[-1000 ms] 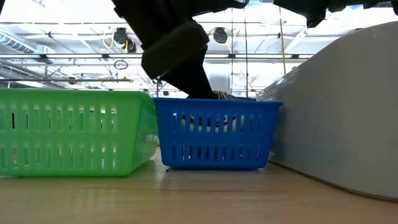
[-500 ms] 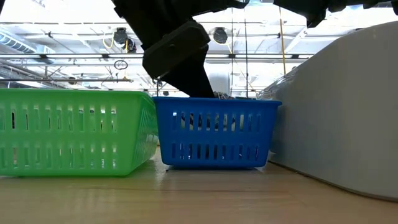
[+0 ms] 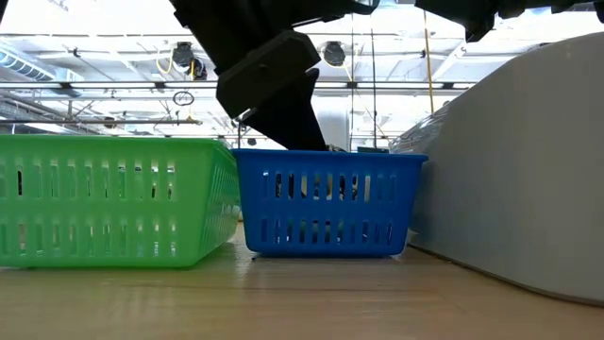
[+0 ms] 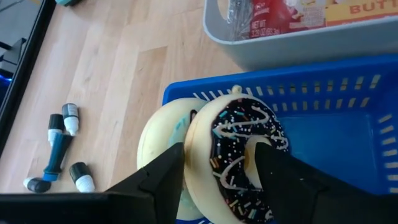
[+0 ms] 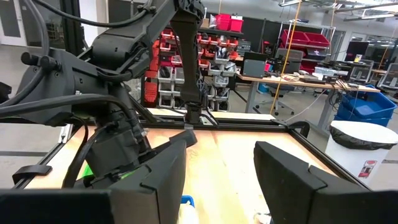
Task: Pick & Place Food Item
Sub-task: Put the blue doughnut into the blue bin
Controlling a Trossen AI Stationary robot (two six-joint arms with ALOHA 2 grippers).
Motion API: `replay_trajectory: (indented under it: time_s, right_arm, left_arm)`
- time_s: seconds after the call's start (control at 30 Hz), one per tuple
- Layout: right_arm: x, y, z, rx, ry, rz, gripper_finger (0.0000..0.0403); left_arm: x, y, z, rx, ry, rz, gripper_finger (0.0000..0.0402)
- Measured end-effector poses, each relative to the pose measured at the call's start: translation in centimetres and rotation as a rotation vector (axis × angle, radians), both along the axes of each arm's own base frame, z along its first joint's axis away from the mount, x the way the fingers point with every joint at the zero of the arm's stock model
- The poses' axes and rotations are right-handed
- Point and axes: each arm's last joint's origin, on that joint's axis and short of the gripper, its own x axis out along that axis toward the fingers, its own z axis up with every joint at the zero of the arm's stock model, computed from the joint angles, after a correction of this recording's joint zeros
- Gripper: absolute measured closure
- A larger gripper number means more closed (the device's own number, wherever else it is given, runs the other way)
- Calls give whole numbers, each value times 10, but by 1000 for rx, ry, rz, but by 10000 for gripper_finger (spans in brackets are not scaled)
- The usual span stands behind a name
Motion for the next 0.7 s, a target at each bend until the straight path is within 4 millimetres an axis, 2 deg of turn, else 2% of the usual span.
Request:
replay_trajectory:
  time_s: [0.37,0.7]
  right_arm:
    - [0,0,0,0,0,0,222]
    - [0,0,0,-1,2,0,222]
  left_arm:
    - [0,-2,1,37,23,-48,208]
    - [8,-7,19,49,-8,-89,204]
